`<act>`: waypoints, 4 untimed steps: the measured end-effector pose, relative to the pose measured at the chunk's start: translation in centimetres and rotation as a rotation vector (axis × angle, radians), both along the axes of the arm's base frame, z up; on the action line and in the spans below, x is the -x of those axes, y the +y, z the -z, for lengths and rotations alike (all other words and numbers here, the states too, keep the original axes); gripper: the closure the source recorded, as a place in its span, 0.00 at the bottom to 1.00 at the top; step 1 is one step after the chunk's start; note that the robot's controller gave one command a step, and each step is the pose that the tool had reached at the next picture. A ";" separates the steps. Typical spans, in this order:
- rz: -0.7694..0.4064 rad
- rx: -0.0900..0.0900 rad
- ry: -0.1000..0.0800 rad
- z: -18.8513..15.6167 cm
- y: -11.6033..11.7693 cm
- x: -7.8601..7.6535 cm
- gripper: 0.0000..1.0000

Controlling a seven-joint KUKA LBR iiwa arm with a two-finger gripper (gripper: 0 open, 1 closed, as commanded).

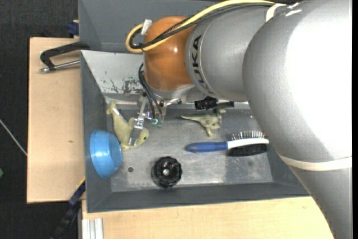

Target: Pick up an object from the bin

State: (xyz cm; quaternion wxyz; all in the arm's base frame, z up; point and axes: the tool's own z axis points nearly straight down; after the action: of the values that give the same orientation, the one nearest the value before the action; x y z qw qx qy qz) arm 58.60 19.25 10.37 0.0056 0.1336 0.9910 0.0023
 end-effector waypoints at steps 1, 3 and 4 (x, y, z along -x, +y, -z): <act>-0.382 0.003 0.004 0.1 1.4 -1.2 0.00; -1.548 0.014 0.000 3.1 3.2 6.6 0.00; -1.548 0.012 -0.003 3.0 3.3 6.5 1.00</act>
Offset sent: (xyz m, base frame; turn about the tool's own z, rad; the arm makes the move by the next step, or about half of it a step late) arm 0.0107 0.0128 -0.0023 -0.3800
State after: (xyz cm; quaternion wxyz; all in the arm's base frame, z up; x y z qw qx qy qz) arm 52.07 22.55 7.34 0.0044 -0.5971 0.8021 0.0005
